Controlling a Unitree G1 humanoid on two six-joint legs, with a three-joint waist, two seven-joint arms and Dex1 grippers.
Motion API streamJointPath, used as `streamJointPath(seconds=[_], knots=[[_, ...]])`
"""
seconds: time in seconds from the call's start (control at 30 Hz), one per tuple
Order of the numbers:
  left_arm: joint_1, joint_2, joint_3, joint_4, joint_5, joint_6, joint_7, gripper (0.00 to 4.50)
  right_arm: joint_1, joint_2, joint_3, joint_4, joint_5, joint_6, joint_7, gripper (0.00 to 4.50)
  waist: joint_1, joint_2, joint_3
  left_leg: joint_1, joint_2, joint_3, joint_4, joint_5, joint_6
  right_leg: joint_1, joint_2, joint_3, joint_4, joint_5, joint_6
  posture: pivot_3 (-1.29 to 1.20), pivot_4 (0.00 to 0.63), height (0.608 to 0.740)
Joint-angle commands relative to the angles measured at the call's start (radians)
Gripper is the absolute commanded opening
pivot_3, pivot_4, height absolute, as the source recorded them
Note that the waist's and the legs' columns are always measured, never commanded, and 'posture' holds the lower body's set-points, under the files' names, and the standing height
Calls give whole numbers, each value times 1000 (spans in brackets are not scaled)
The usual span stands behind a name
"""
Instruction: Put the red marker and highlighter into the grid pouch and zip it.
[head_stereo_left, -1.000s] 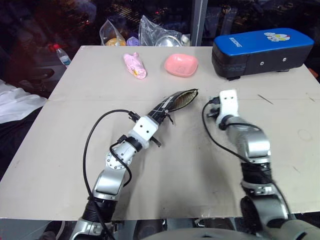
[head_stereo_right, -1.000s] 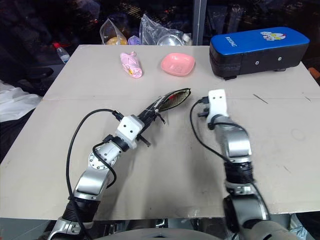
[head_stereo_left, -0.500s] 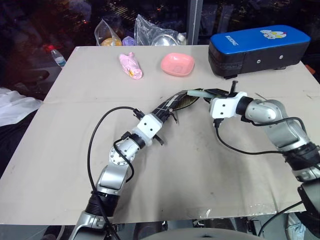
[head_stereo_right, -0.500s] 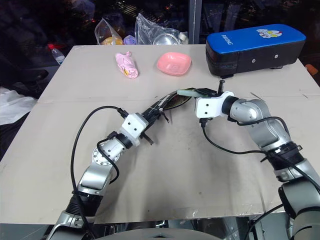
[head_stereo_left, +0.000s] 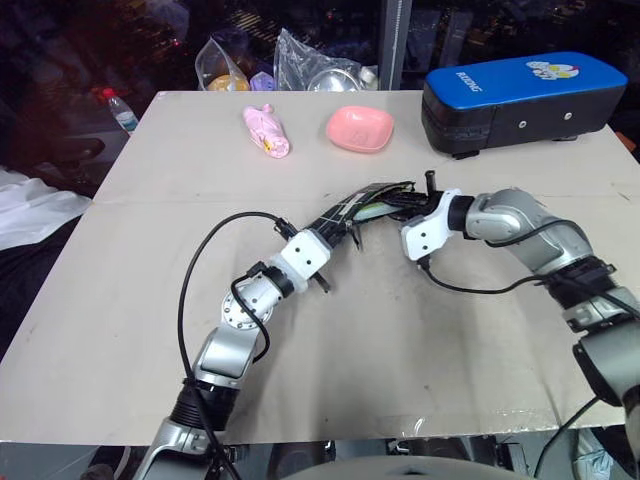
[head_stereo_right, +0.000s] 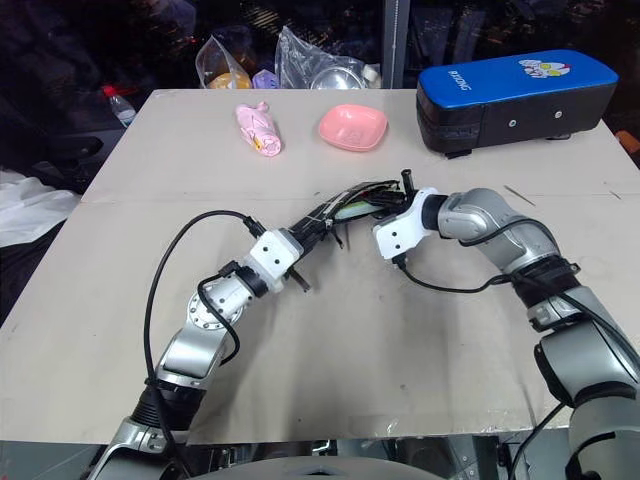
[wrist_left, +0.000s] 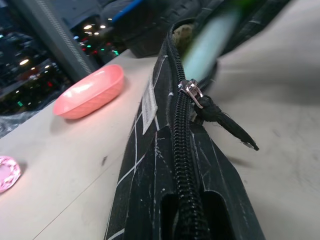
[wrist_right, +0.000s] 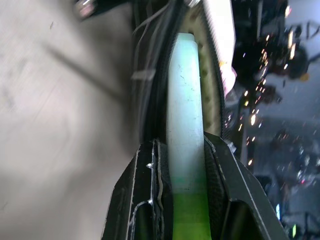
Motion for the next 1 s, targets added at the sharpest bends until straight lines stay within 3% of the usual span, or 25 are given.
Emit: streamJointPath(seconds=[0.03, 0.13, 0.37, 0.47, 0.73, 0.83, 1.0], knots=[[-20, 7, -23, -47, 11, -31, -23, 0, -53, 39, 13, 24, -22, -52, -13, 293, 2, 0, 0, 0, 0, 0, 0, 0, 0, 0, 0, 0, 0, 0, 0, 0, 150, 717], [-10, 4, -27, -59, 6, -25, -33, 0, -68, 59, 32, 70, -35, -86, 0, 293, 5, 0, 0, 0, 0, 1, 0, 0, 0, 0, 0, 0, 0, 0, 0, 0, 150, 717], [8, 3, -16, -70, 5, -18, -32, 0, -79, 63, 34, 135, -52, -130, -7, 2976, 4, 0, 0, 0, 0, 1, 1, 0, 0, 0, 0, 0, 1, 0, 0, 0, 150, 717], [13, -1, -11, -73, -2, -11, -27, 0, -89, 54, -3, 149, -25, -117, -20, 4478, 4, 0, 0, 0, 0, 1, 1, 0, 0, 0, 0, 0, 1, 0, 0, 0, 150, 717], [6, -18, 9, -85, -49, 18, -35, 0, -11, -20, -163, -27, 268, 58, 133, 4478, 7, 1, 0, 0, 0, 1, 1, 0, 0, 0, -1, 1, 1, 0, 0, 0, 150, 717], [-5, -31, 21, -79, -78, 34, -37, 0, 88, -20, -254, -222, 465, 344, 221, 4478, 7, 1, 0, 0, 1, 0, 1, 0, 0, 0, 0, 0, 1, 0, 0, 0, 150, 717], [-42, -79, 27, -36, -126, 52, -28, 0, 314, 7, -351, -649, 815, 1093, 233, 4478, 10, 1, 0, 0, 1, -5, 2, 0, 0, 1, 0, 0, 1, 0, 0, 0, 150, 717]])
